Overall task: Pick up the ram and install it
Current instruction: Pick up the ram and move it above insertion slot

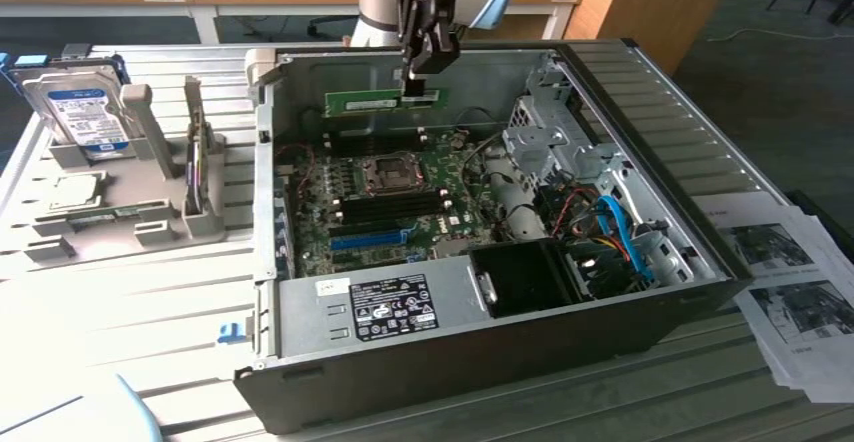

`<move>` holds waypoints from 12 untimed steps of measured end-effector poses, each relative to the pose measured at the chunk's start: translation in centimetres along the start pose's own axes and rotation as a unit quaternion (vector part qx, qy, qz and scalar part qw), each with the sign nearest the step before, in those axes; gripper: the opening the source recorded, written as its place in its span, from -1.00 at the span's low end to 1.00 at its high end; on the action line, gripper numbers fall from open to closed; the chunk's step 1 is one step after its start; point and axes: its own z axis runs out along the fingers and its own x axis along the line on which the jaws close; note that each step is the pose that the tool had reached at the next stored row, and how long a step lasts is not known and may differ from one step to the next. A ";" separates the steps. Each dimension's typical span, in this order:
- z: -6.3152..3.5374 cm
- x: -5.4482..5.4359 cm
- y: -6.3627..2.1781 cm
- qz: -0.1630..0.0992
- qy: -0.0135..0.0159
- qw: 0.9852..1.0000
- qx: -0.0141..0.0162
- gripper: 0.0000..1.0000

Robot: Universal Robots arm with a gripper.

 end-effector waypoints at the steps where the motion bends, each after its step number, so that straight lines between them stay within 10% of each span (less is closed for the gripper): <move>1: -0.01 0.0 -0.13 0.000 0.000 1.000 0.000 -0.79; 12: 0.21 0.0 -0.77 0.000 0.000 1.000 0.000 -0.79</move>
